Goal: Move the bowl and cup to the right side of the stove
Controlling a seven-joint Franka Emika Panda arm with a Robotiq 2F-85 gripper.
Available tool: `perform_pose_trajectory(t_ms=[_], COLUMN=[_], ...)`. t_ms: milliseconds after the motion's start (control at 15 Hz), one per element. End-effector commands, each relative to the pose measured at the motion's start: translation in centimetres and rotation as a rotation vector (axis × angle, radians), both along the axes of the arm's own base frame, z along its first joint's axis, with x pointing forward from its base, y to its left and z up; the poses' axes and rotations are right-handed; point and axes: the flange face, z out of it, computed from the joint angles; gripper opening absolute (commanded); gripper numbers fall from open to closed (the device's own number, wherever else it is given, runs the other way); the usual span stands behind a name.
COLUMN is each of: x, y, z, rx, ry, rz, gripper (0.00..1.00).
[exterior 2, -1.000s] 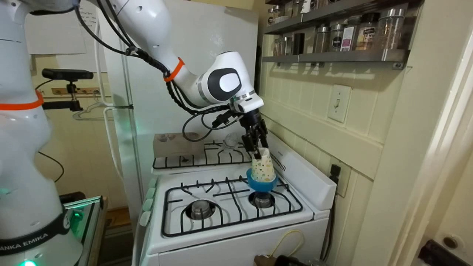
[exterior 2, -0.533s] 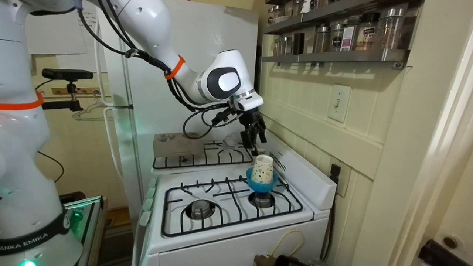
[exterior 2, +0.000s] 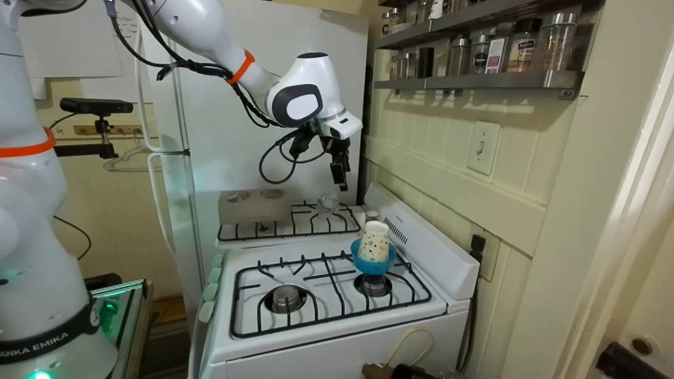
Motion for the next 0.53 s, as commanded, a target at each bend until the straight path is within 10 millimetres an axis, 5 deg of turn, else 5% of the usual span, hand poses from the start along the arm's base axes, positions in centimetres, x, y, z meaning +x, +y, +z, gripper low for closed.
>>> perform_pose_trajectory(t_ms=[0, 467], x=[-0.08, 0.08], y=[0.44, -0.33], z=[0.07, 0.05], rx=[0.004, 0.003], ry=[-0.001, -0.001], rz=[0.013, -0.002], gripper=[1.0, 1.0])
